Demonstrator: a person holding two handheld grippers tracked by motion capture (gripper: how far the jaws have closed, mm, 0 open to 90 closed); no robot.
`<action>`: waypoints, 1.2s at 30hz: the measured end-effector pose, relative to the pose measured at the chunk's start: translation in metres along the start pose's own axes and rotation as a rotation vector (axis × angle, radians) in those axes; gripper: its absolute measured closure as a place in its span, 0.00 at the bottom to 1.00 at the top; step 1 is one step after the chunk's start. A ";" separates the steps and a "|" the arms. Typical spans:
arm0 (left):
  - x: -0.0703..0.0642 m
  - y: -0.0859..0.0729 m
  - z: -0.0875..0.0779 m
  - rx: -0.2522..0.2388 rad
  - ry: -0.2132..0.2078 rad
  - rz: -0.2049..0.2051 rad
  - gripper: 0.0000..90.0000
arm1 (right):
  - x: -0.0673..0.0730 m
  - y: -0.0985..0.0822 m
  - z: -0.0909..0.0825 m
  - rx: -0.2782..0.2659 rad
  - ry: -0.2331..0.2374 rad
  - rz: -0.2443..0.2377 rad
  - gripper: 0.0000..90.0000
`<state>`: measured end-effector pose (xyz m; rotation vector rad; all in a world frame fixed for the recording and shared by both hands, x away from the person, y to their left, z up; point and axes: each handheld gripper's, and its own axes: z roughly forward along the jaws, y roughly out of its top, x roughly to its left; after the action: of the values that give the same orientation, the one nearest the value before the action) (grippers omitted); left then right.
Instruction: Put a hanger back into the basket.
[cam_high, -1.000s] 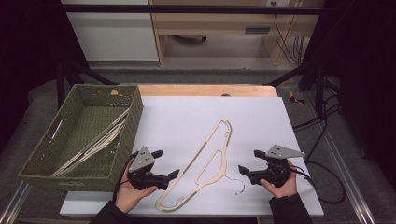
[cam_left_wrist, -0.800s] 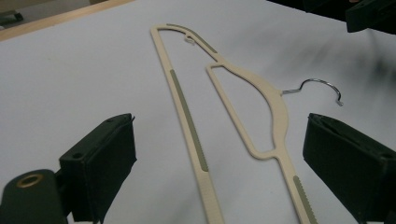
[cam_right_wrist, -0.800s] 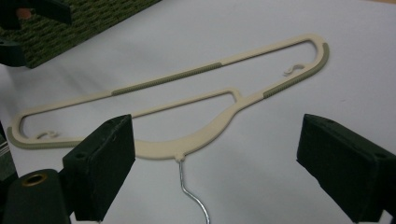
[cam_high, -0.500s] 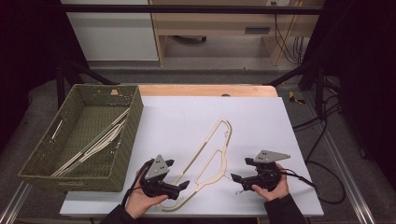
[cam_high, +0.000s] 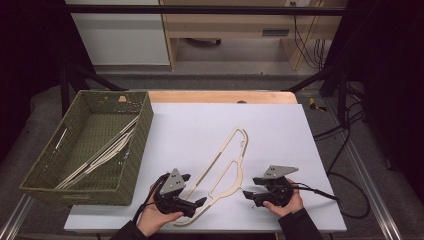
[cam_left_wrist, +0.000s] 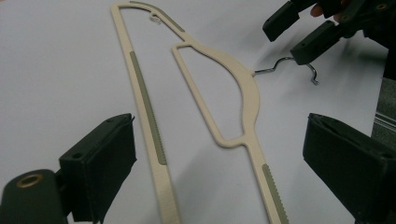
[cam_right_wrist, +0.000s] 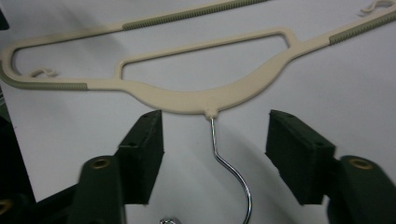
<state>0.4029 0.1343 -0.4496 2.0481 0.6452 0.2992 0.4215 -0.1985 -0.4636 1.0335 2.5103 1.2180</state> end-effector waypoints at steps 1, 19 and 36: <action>0.000 0.000 0.001 0.000 -0.003 -0.003 0.10 | 0.000 0.000 0.002 0.010 -0.004 0.000 0.49; -0.003 -0.001 0.008 0.022 -0.011 0.000 0.10 | 0.007 0.001 0.023 0.099 -0.040 -0.113 0.87; -0.010 0.002 0.014 0.039 -0.030 0.014 0.10 | 0.002 0.005 0.024 0.123 -0.020 -0.102 0.99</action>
<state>0.4015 0.1172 -0.4548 2.0908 0.6227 0.2655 0.4329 -0.1803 -0.4756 0.9256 2.6153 1.0316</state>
